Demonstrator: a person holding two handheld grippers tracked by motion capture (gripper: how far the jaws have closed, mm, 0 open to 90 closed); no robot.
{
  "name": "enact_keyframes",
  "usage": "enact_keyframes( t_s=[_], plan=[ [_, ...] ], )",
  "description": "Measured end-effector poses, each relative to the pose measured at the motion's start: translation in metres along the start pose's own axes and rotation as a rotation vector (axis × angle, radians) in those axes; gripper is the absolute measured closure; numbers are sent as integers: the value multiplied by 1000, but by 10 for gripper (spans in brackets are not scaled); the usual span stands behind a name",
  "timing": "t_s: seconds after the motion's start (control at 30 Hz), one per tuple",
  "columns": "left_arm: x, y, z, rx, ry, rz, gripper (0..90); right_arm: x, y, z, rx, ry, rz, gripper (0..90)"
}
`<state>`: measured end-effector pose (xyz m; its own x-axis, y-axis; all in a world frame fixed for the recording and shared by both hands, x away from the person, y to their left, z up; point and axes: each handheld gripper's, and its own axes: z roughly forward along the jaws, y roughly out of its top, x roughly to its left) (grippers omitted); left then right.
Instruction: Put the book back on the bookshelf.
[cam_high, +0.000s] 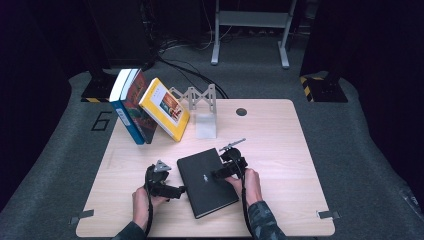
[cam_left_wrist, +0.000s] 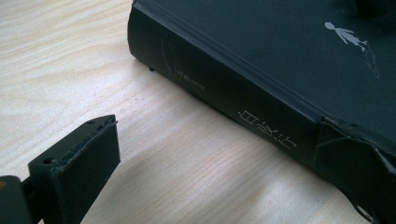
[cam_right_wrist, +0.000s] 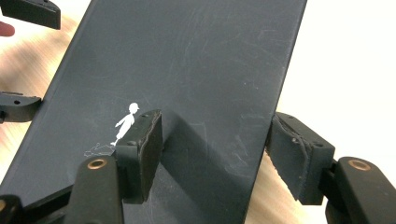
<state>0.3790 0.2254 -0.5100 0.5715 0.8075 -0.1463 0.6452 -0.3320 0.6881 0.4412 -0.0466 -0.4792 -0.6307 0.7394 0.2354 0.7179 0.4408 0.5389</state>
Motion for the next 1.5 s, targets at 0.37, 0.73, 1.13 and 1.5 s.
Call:
enact_keyframes(
  t_s=[0.37,0.73,1.13,1.5],
  plan=[
    [1,1,2,-2,-9,-19,1,-4,11,5,10,1,-21,368],
    [3,2,3,0,-19,-28,1,-6,15,8,-6,8,-30,371],
    [6,1,4,5,-40,-43,0,9,-29,-15,-44,-61,-5,255],
    [5,0,4,4,-38,-54,1,9,-40,-21,-47,-18,11,368]
  ],
)
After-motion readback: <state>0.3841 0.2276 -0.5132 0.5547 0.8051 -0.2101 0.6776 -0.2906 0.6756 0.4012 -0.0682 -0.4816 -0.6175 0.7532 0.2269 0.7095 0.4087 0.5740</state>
